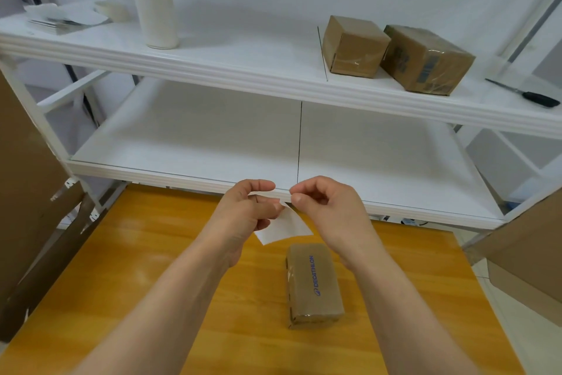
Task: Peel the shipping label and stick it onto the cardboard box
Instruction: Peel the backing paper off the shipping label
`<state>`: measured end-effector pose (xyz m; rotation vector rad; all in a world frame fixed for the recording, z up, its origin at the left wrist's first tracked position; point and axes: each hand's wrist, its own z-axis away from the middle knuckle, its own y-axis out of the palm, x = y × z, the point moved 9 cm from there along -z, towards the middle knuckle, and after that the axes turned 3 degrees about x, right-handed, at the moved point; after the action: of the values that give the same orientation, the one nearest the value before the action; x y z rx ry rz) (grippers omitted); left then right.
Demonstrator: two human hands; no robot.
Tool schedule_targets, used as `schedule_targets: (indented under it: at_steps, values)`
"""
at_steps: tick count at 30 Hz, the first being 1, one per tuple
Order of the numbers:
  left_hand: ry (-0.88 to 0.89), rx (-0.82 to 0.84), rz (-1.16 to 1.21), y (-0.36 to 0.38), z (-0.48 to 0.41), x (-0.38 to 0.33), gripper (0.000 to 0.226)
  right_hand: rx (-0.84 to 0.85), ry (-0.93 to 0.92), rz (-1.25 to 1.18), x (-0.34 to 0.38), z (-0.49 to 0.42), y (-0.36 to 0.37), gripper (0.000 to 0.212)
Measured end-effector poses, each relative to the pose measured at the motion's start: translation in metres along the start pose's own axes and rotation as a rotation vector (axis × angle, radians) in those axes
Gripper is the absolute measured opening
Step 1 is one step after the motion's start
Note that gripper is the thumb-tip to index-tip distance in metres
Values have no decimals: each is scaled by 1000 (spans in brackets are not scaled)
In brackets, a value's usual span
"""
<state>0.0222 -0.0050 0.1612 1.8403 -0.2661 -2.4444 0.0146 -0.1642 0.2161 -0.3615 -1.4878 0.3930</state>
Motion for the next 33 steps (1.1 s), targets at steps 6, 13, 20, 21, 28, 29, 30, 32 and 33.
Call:
schedule_targets:
  at_steps: [6,13,20,21,28,29,30,32,33]
  values:
    - [47,17,-21,6,3,-12,37,1,-7,59,3,5,-4,11]
    - [104,25,-58,16,7,-20,38,6,-15,72,5,9,-5,8]
    - [148,27,-123,21,8,-25,36,-30,0,73,3,9,-12,15]
    - [149,27,-126,21,8,-25,33,-30,5,65,2,9,-13,16]
    - [179,55,-162,29,15,-28,25,-38,26,13,1,8,-14,15]
    - [172,55,-153,30,15,-28,24,-40,28,7,1,8,-14,16]
    - [167,61,-144,31,16,-28,20,-42,30,-1,1,8,-14,16]
    - [164,76,-127,34,16,-28,5,-47,37,-21,0,8,-14,16]
    - [167,74,-122,35,16,-28,4,-50,42,-33,0,8,-14,15]
